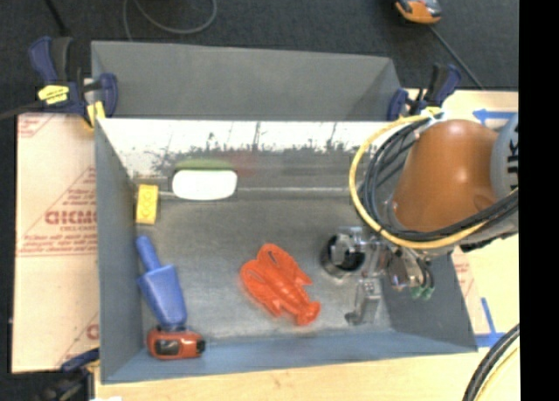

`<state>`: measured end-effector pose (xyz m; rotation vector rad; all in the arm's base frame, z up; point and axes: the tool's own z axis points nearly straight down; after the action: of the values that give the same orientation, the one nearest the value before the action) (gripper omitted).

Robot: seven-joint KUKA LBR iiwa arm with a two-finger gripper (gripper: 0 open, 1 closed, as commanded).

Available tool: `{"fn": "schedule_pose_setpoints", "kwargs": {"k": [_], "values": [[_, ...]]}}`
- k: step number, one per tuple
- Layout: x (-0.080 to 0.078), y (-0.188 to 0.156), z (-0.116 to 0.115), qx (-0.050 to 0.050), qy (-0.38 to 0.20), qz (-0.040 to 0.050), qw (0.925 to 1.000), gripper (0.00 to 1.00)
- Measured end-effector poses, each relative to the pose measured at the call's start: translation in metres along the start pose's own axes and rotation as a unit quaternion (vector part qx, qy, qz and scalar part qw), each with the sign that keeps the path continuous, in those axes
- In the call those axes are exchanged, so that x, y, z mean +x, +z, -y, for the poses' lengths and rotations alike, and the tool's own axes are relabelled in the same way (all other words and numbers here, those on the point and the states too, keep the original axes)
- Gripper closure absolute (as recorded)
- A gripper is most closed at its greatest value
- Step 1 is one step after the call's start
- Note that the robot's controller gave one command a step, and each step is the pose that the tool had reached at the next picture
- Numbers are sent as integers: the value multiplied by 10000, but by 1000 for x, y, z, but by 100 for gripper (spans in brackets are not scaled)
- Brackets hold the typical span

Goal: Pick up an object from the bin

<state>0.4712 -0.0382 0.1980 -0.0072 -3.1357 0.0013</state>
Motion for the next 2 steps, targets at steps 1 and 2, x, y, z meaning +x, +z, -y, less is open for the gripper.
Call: {"fn": "schedule_pose_setpoints", "kwargs": {"k": [1, 2], "values": [[-2, -4, 0, 4, -8, 44, 10000, 0], [-6, 69, -14, -11, 440, 65, 9990, 0]]}}
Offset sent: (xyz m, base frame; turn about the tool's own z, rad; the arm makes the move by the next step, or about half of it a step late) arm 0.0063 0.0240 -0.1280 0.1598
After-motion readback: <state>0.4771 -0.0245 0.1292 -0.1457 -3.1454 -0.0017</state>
